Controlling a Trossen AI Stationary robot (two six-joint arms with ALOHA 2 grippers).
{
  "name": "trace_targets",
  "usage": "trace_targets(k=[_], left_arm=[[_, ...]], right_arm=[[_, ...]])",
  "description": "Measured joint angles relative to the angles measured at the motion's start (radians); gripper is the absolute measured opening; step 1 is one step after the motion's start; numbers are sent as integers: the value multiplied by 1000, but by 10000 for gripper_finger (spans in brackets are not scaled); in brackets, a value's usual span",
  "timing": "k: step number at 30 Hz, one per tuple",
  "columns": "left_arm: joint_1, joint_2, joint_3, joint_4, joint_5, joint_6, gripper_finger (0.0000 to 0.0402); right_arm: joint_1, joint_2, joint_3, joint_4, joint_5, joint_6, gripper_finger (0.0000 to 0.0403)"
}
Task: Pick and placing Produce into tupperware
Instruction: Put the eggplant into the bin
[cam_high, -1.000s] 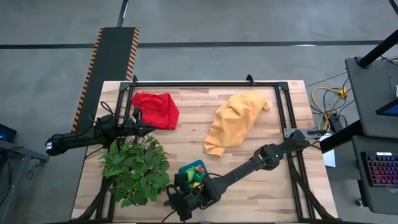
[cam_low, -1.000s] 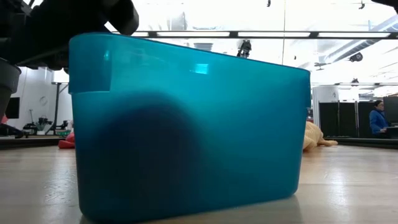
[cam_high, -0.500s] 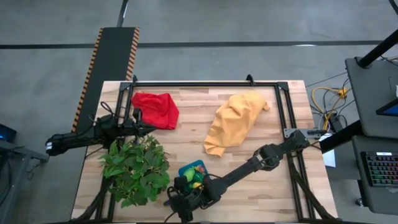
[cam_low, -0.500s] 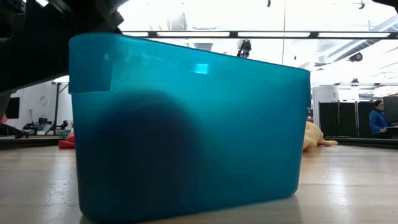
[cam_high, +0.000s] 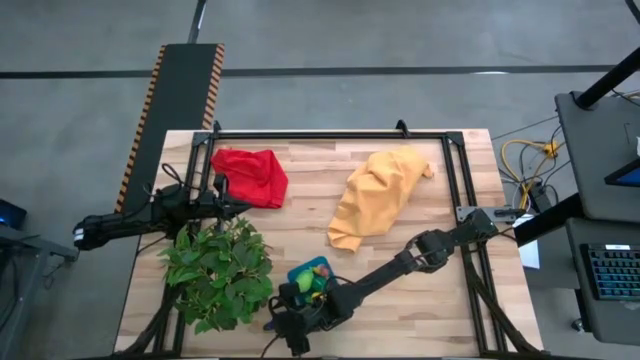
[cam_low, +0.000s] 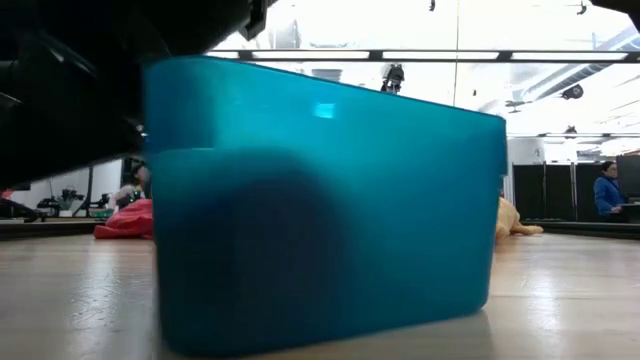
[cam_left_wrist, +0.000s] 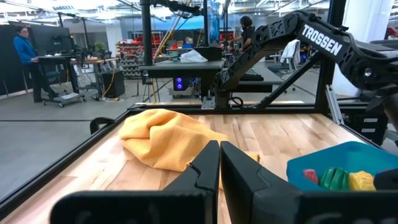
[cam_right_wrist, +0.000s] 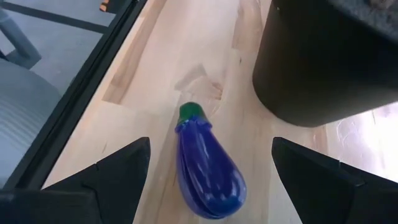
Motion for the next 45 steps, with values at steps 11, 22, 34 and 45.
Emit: trace_targets(k=[11,22,34,45], left_arm=[[0,0,0,0,0,0,0],[0,0,0,0,0,0,0],[0,0,0,0,0,0,0],[0,0,0,0,0,0,0]], right_arm=[[1,0,-17,11,-28,9,329],[1,-2,-26,11,-68,57,329],[2,-2,-26,11,-68,66,317],[2,-2,-26,9,-68,71,220]])
